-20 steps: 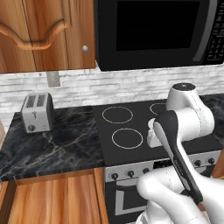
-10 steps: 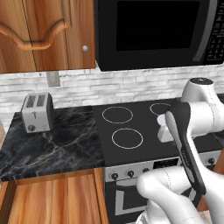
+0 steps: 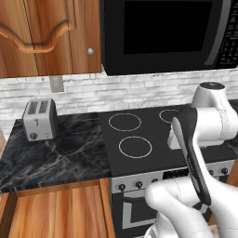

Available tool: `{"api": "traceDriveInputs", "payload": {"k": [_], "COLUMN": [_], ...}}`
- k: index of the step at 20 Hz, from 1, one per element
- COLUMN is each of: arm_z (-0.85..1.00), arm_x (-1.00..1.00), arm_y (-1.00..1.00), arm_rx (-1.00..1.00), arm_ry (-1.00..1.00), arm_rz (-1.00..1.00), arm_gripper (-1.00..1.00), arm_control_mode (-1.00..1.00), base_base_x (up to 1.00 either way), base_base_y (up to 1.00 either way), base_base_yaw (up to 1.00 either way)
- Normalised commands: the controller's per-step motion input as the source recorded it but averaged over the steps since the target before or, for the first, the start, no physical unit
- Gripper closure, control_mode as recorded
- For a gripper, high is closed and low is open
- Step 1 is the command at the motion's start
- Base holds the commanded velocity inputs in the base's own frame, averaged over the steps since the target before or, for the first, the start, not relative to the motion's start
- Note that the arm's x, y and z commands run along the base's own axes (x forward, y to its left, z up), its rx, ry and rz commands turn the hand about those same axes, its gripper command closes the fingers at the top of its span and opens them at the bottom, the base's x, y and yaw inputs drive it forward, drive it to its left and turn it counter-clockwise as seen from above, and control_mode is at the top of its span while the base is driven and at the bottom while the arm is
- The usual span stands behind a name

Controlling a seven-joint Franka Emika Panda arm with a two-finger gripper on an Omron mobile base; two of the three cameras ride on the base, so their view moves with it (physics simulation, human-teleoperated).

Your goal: Take the pizza cutter from the drawer on the left and place it on the dining counter for cutting.

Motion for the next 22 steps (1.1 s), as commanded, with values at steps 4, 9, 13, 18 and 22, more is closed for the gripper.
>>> {"api": "traceDriveInputs", "payload": {"k": [4,9,13,18,22], "arm_z": [0.0,0.0,0.0,0.0,0.0], "arm_x": [0.0,0.0,0.0,0.0,0.0], "arm_y": [0.0,0.0,0.0,0.0,0.0], "arm_rx": [0.0,0.0,0.0,0.0,0.0], "arm_ry": [0.01,0.0,0.0,0.0,0.0], "arm_rz": [-0.03,0.0,0.0,0.0,0.0], "arm_gripper": [1.0,1.0,1.0,1.0,1.0], "arm_control_mode": [-1.0,1.0,1.0,1.0,1.0], "base_base_x": [0.0,-0.2,-0.63,-0.27,-0.03], "base_base_y": [0.0,-0.56,-0.96,-0.39,-0.01], "base_base_yaw": [0.0,-0.08,-0.41,-0.81,-0.99]}}
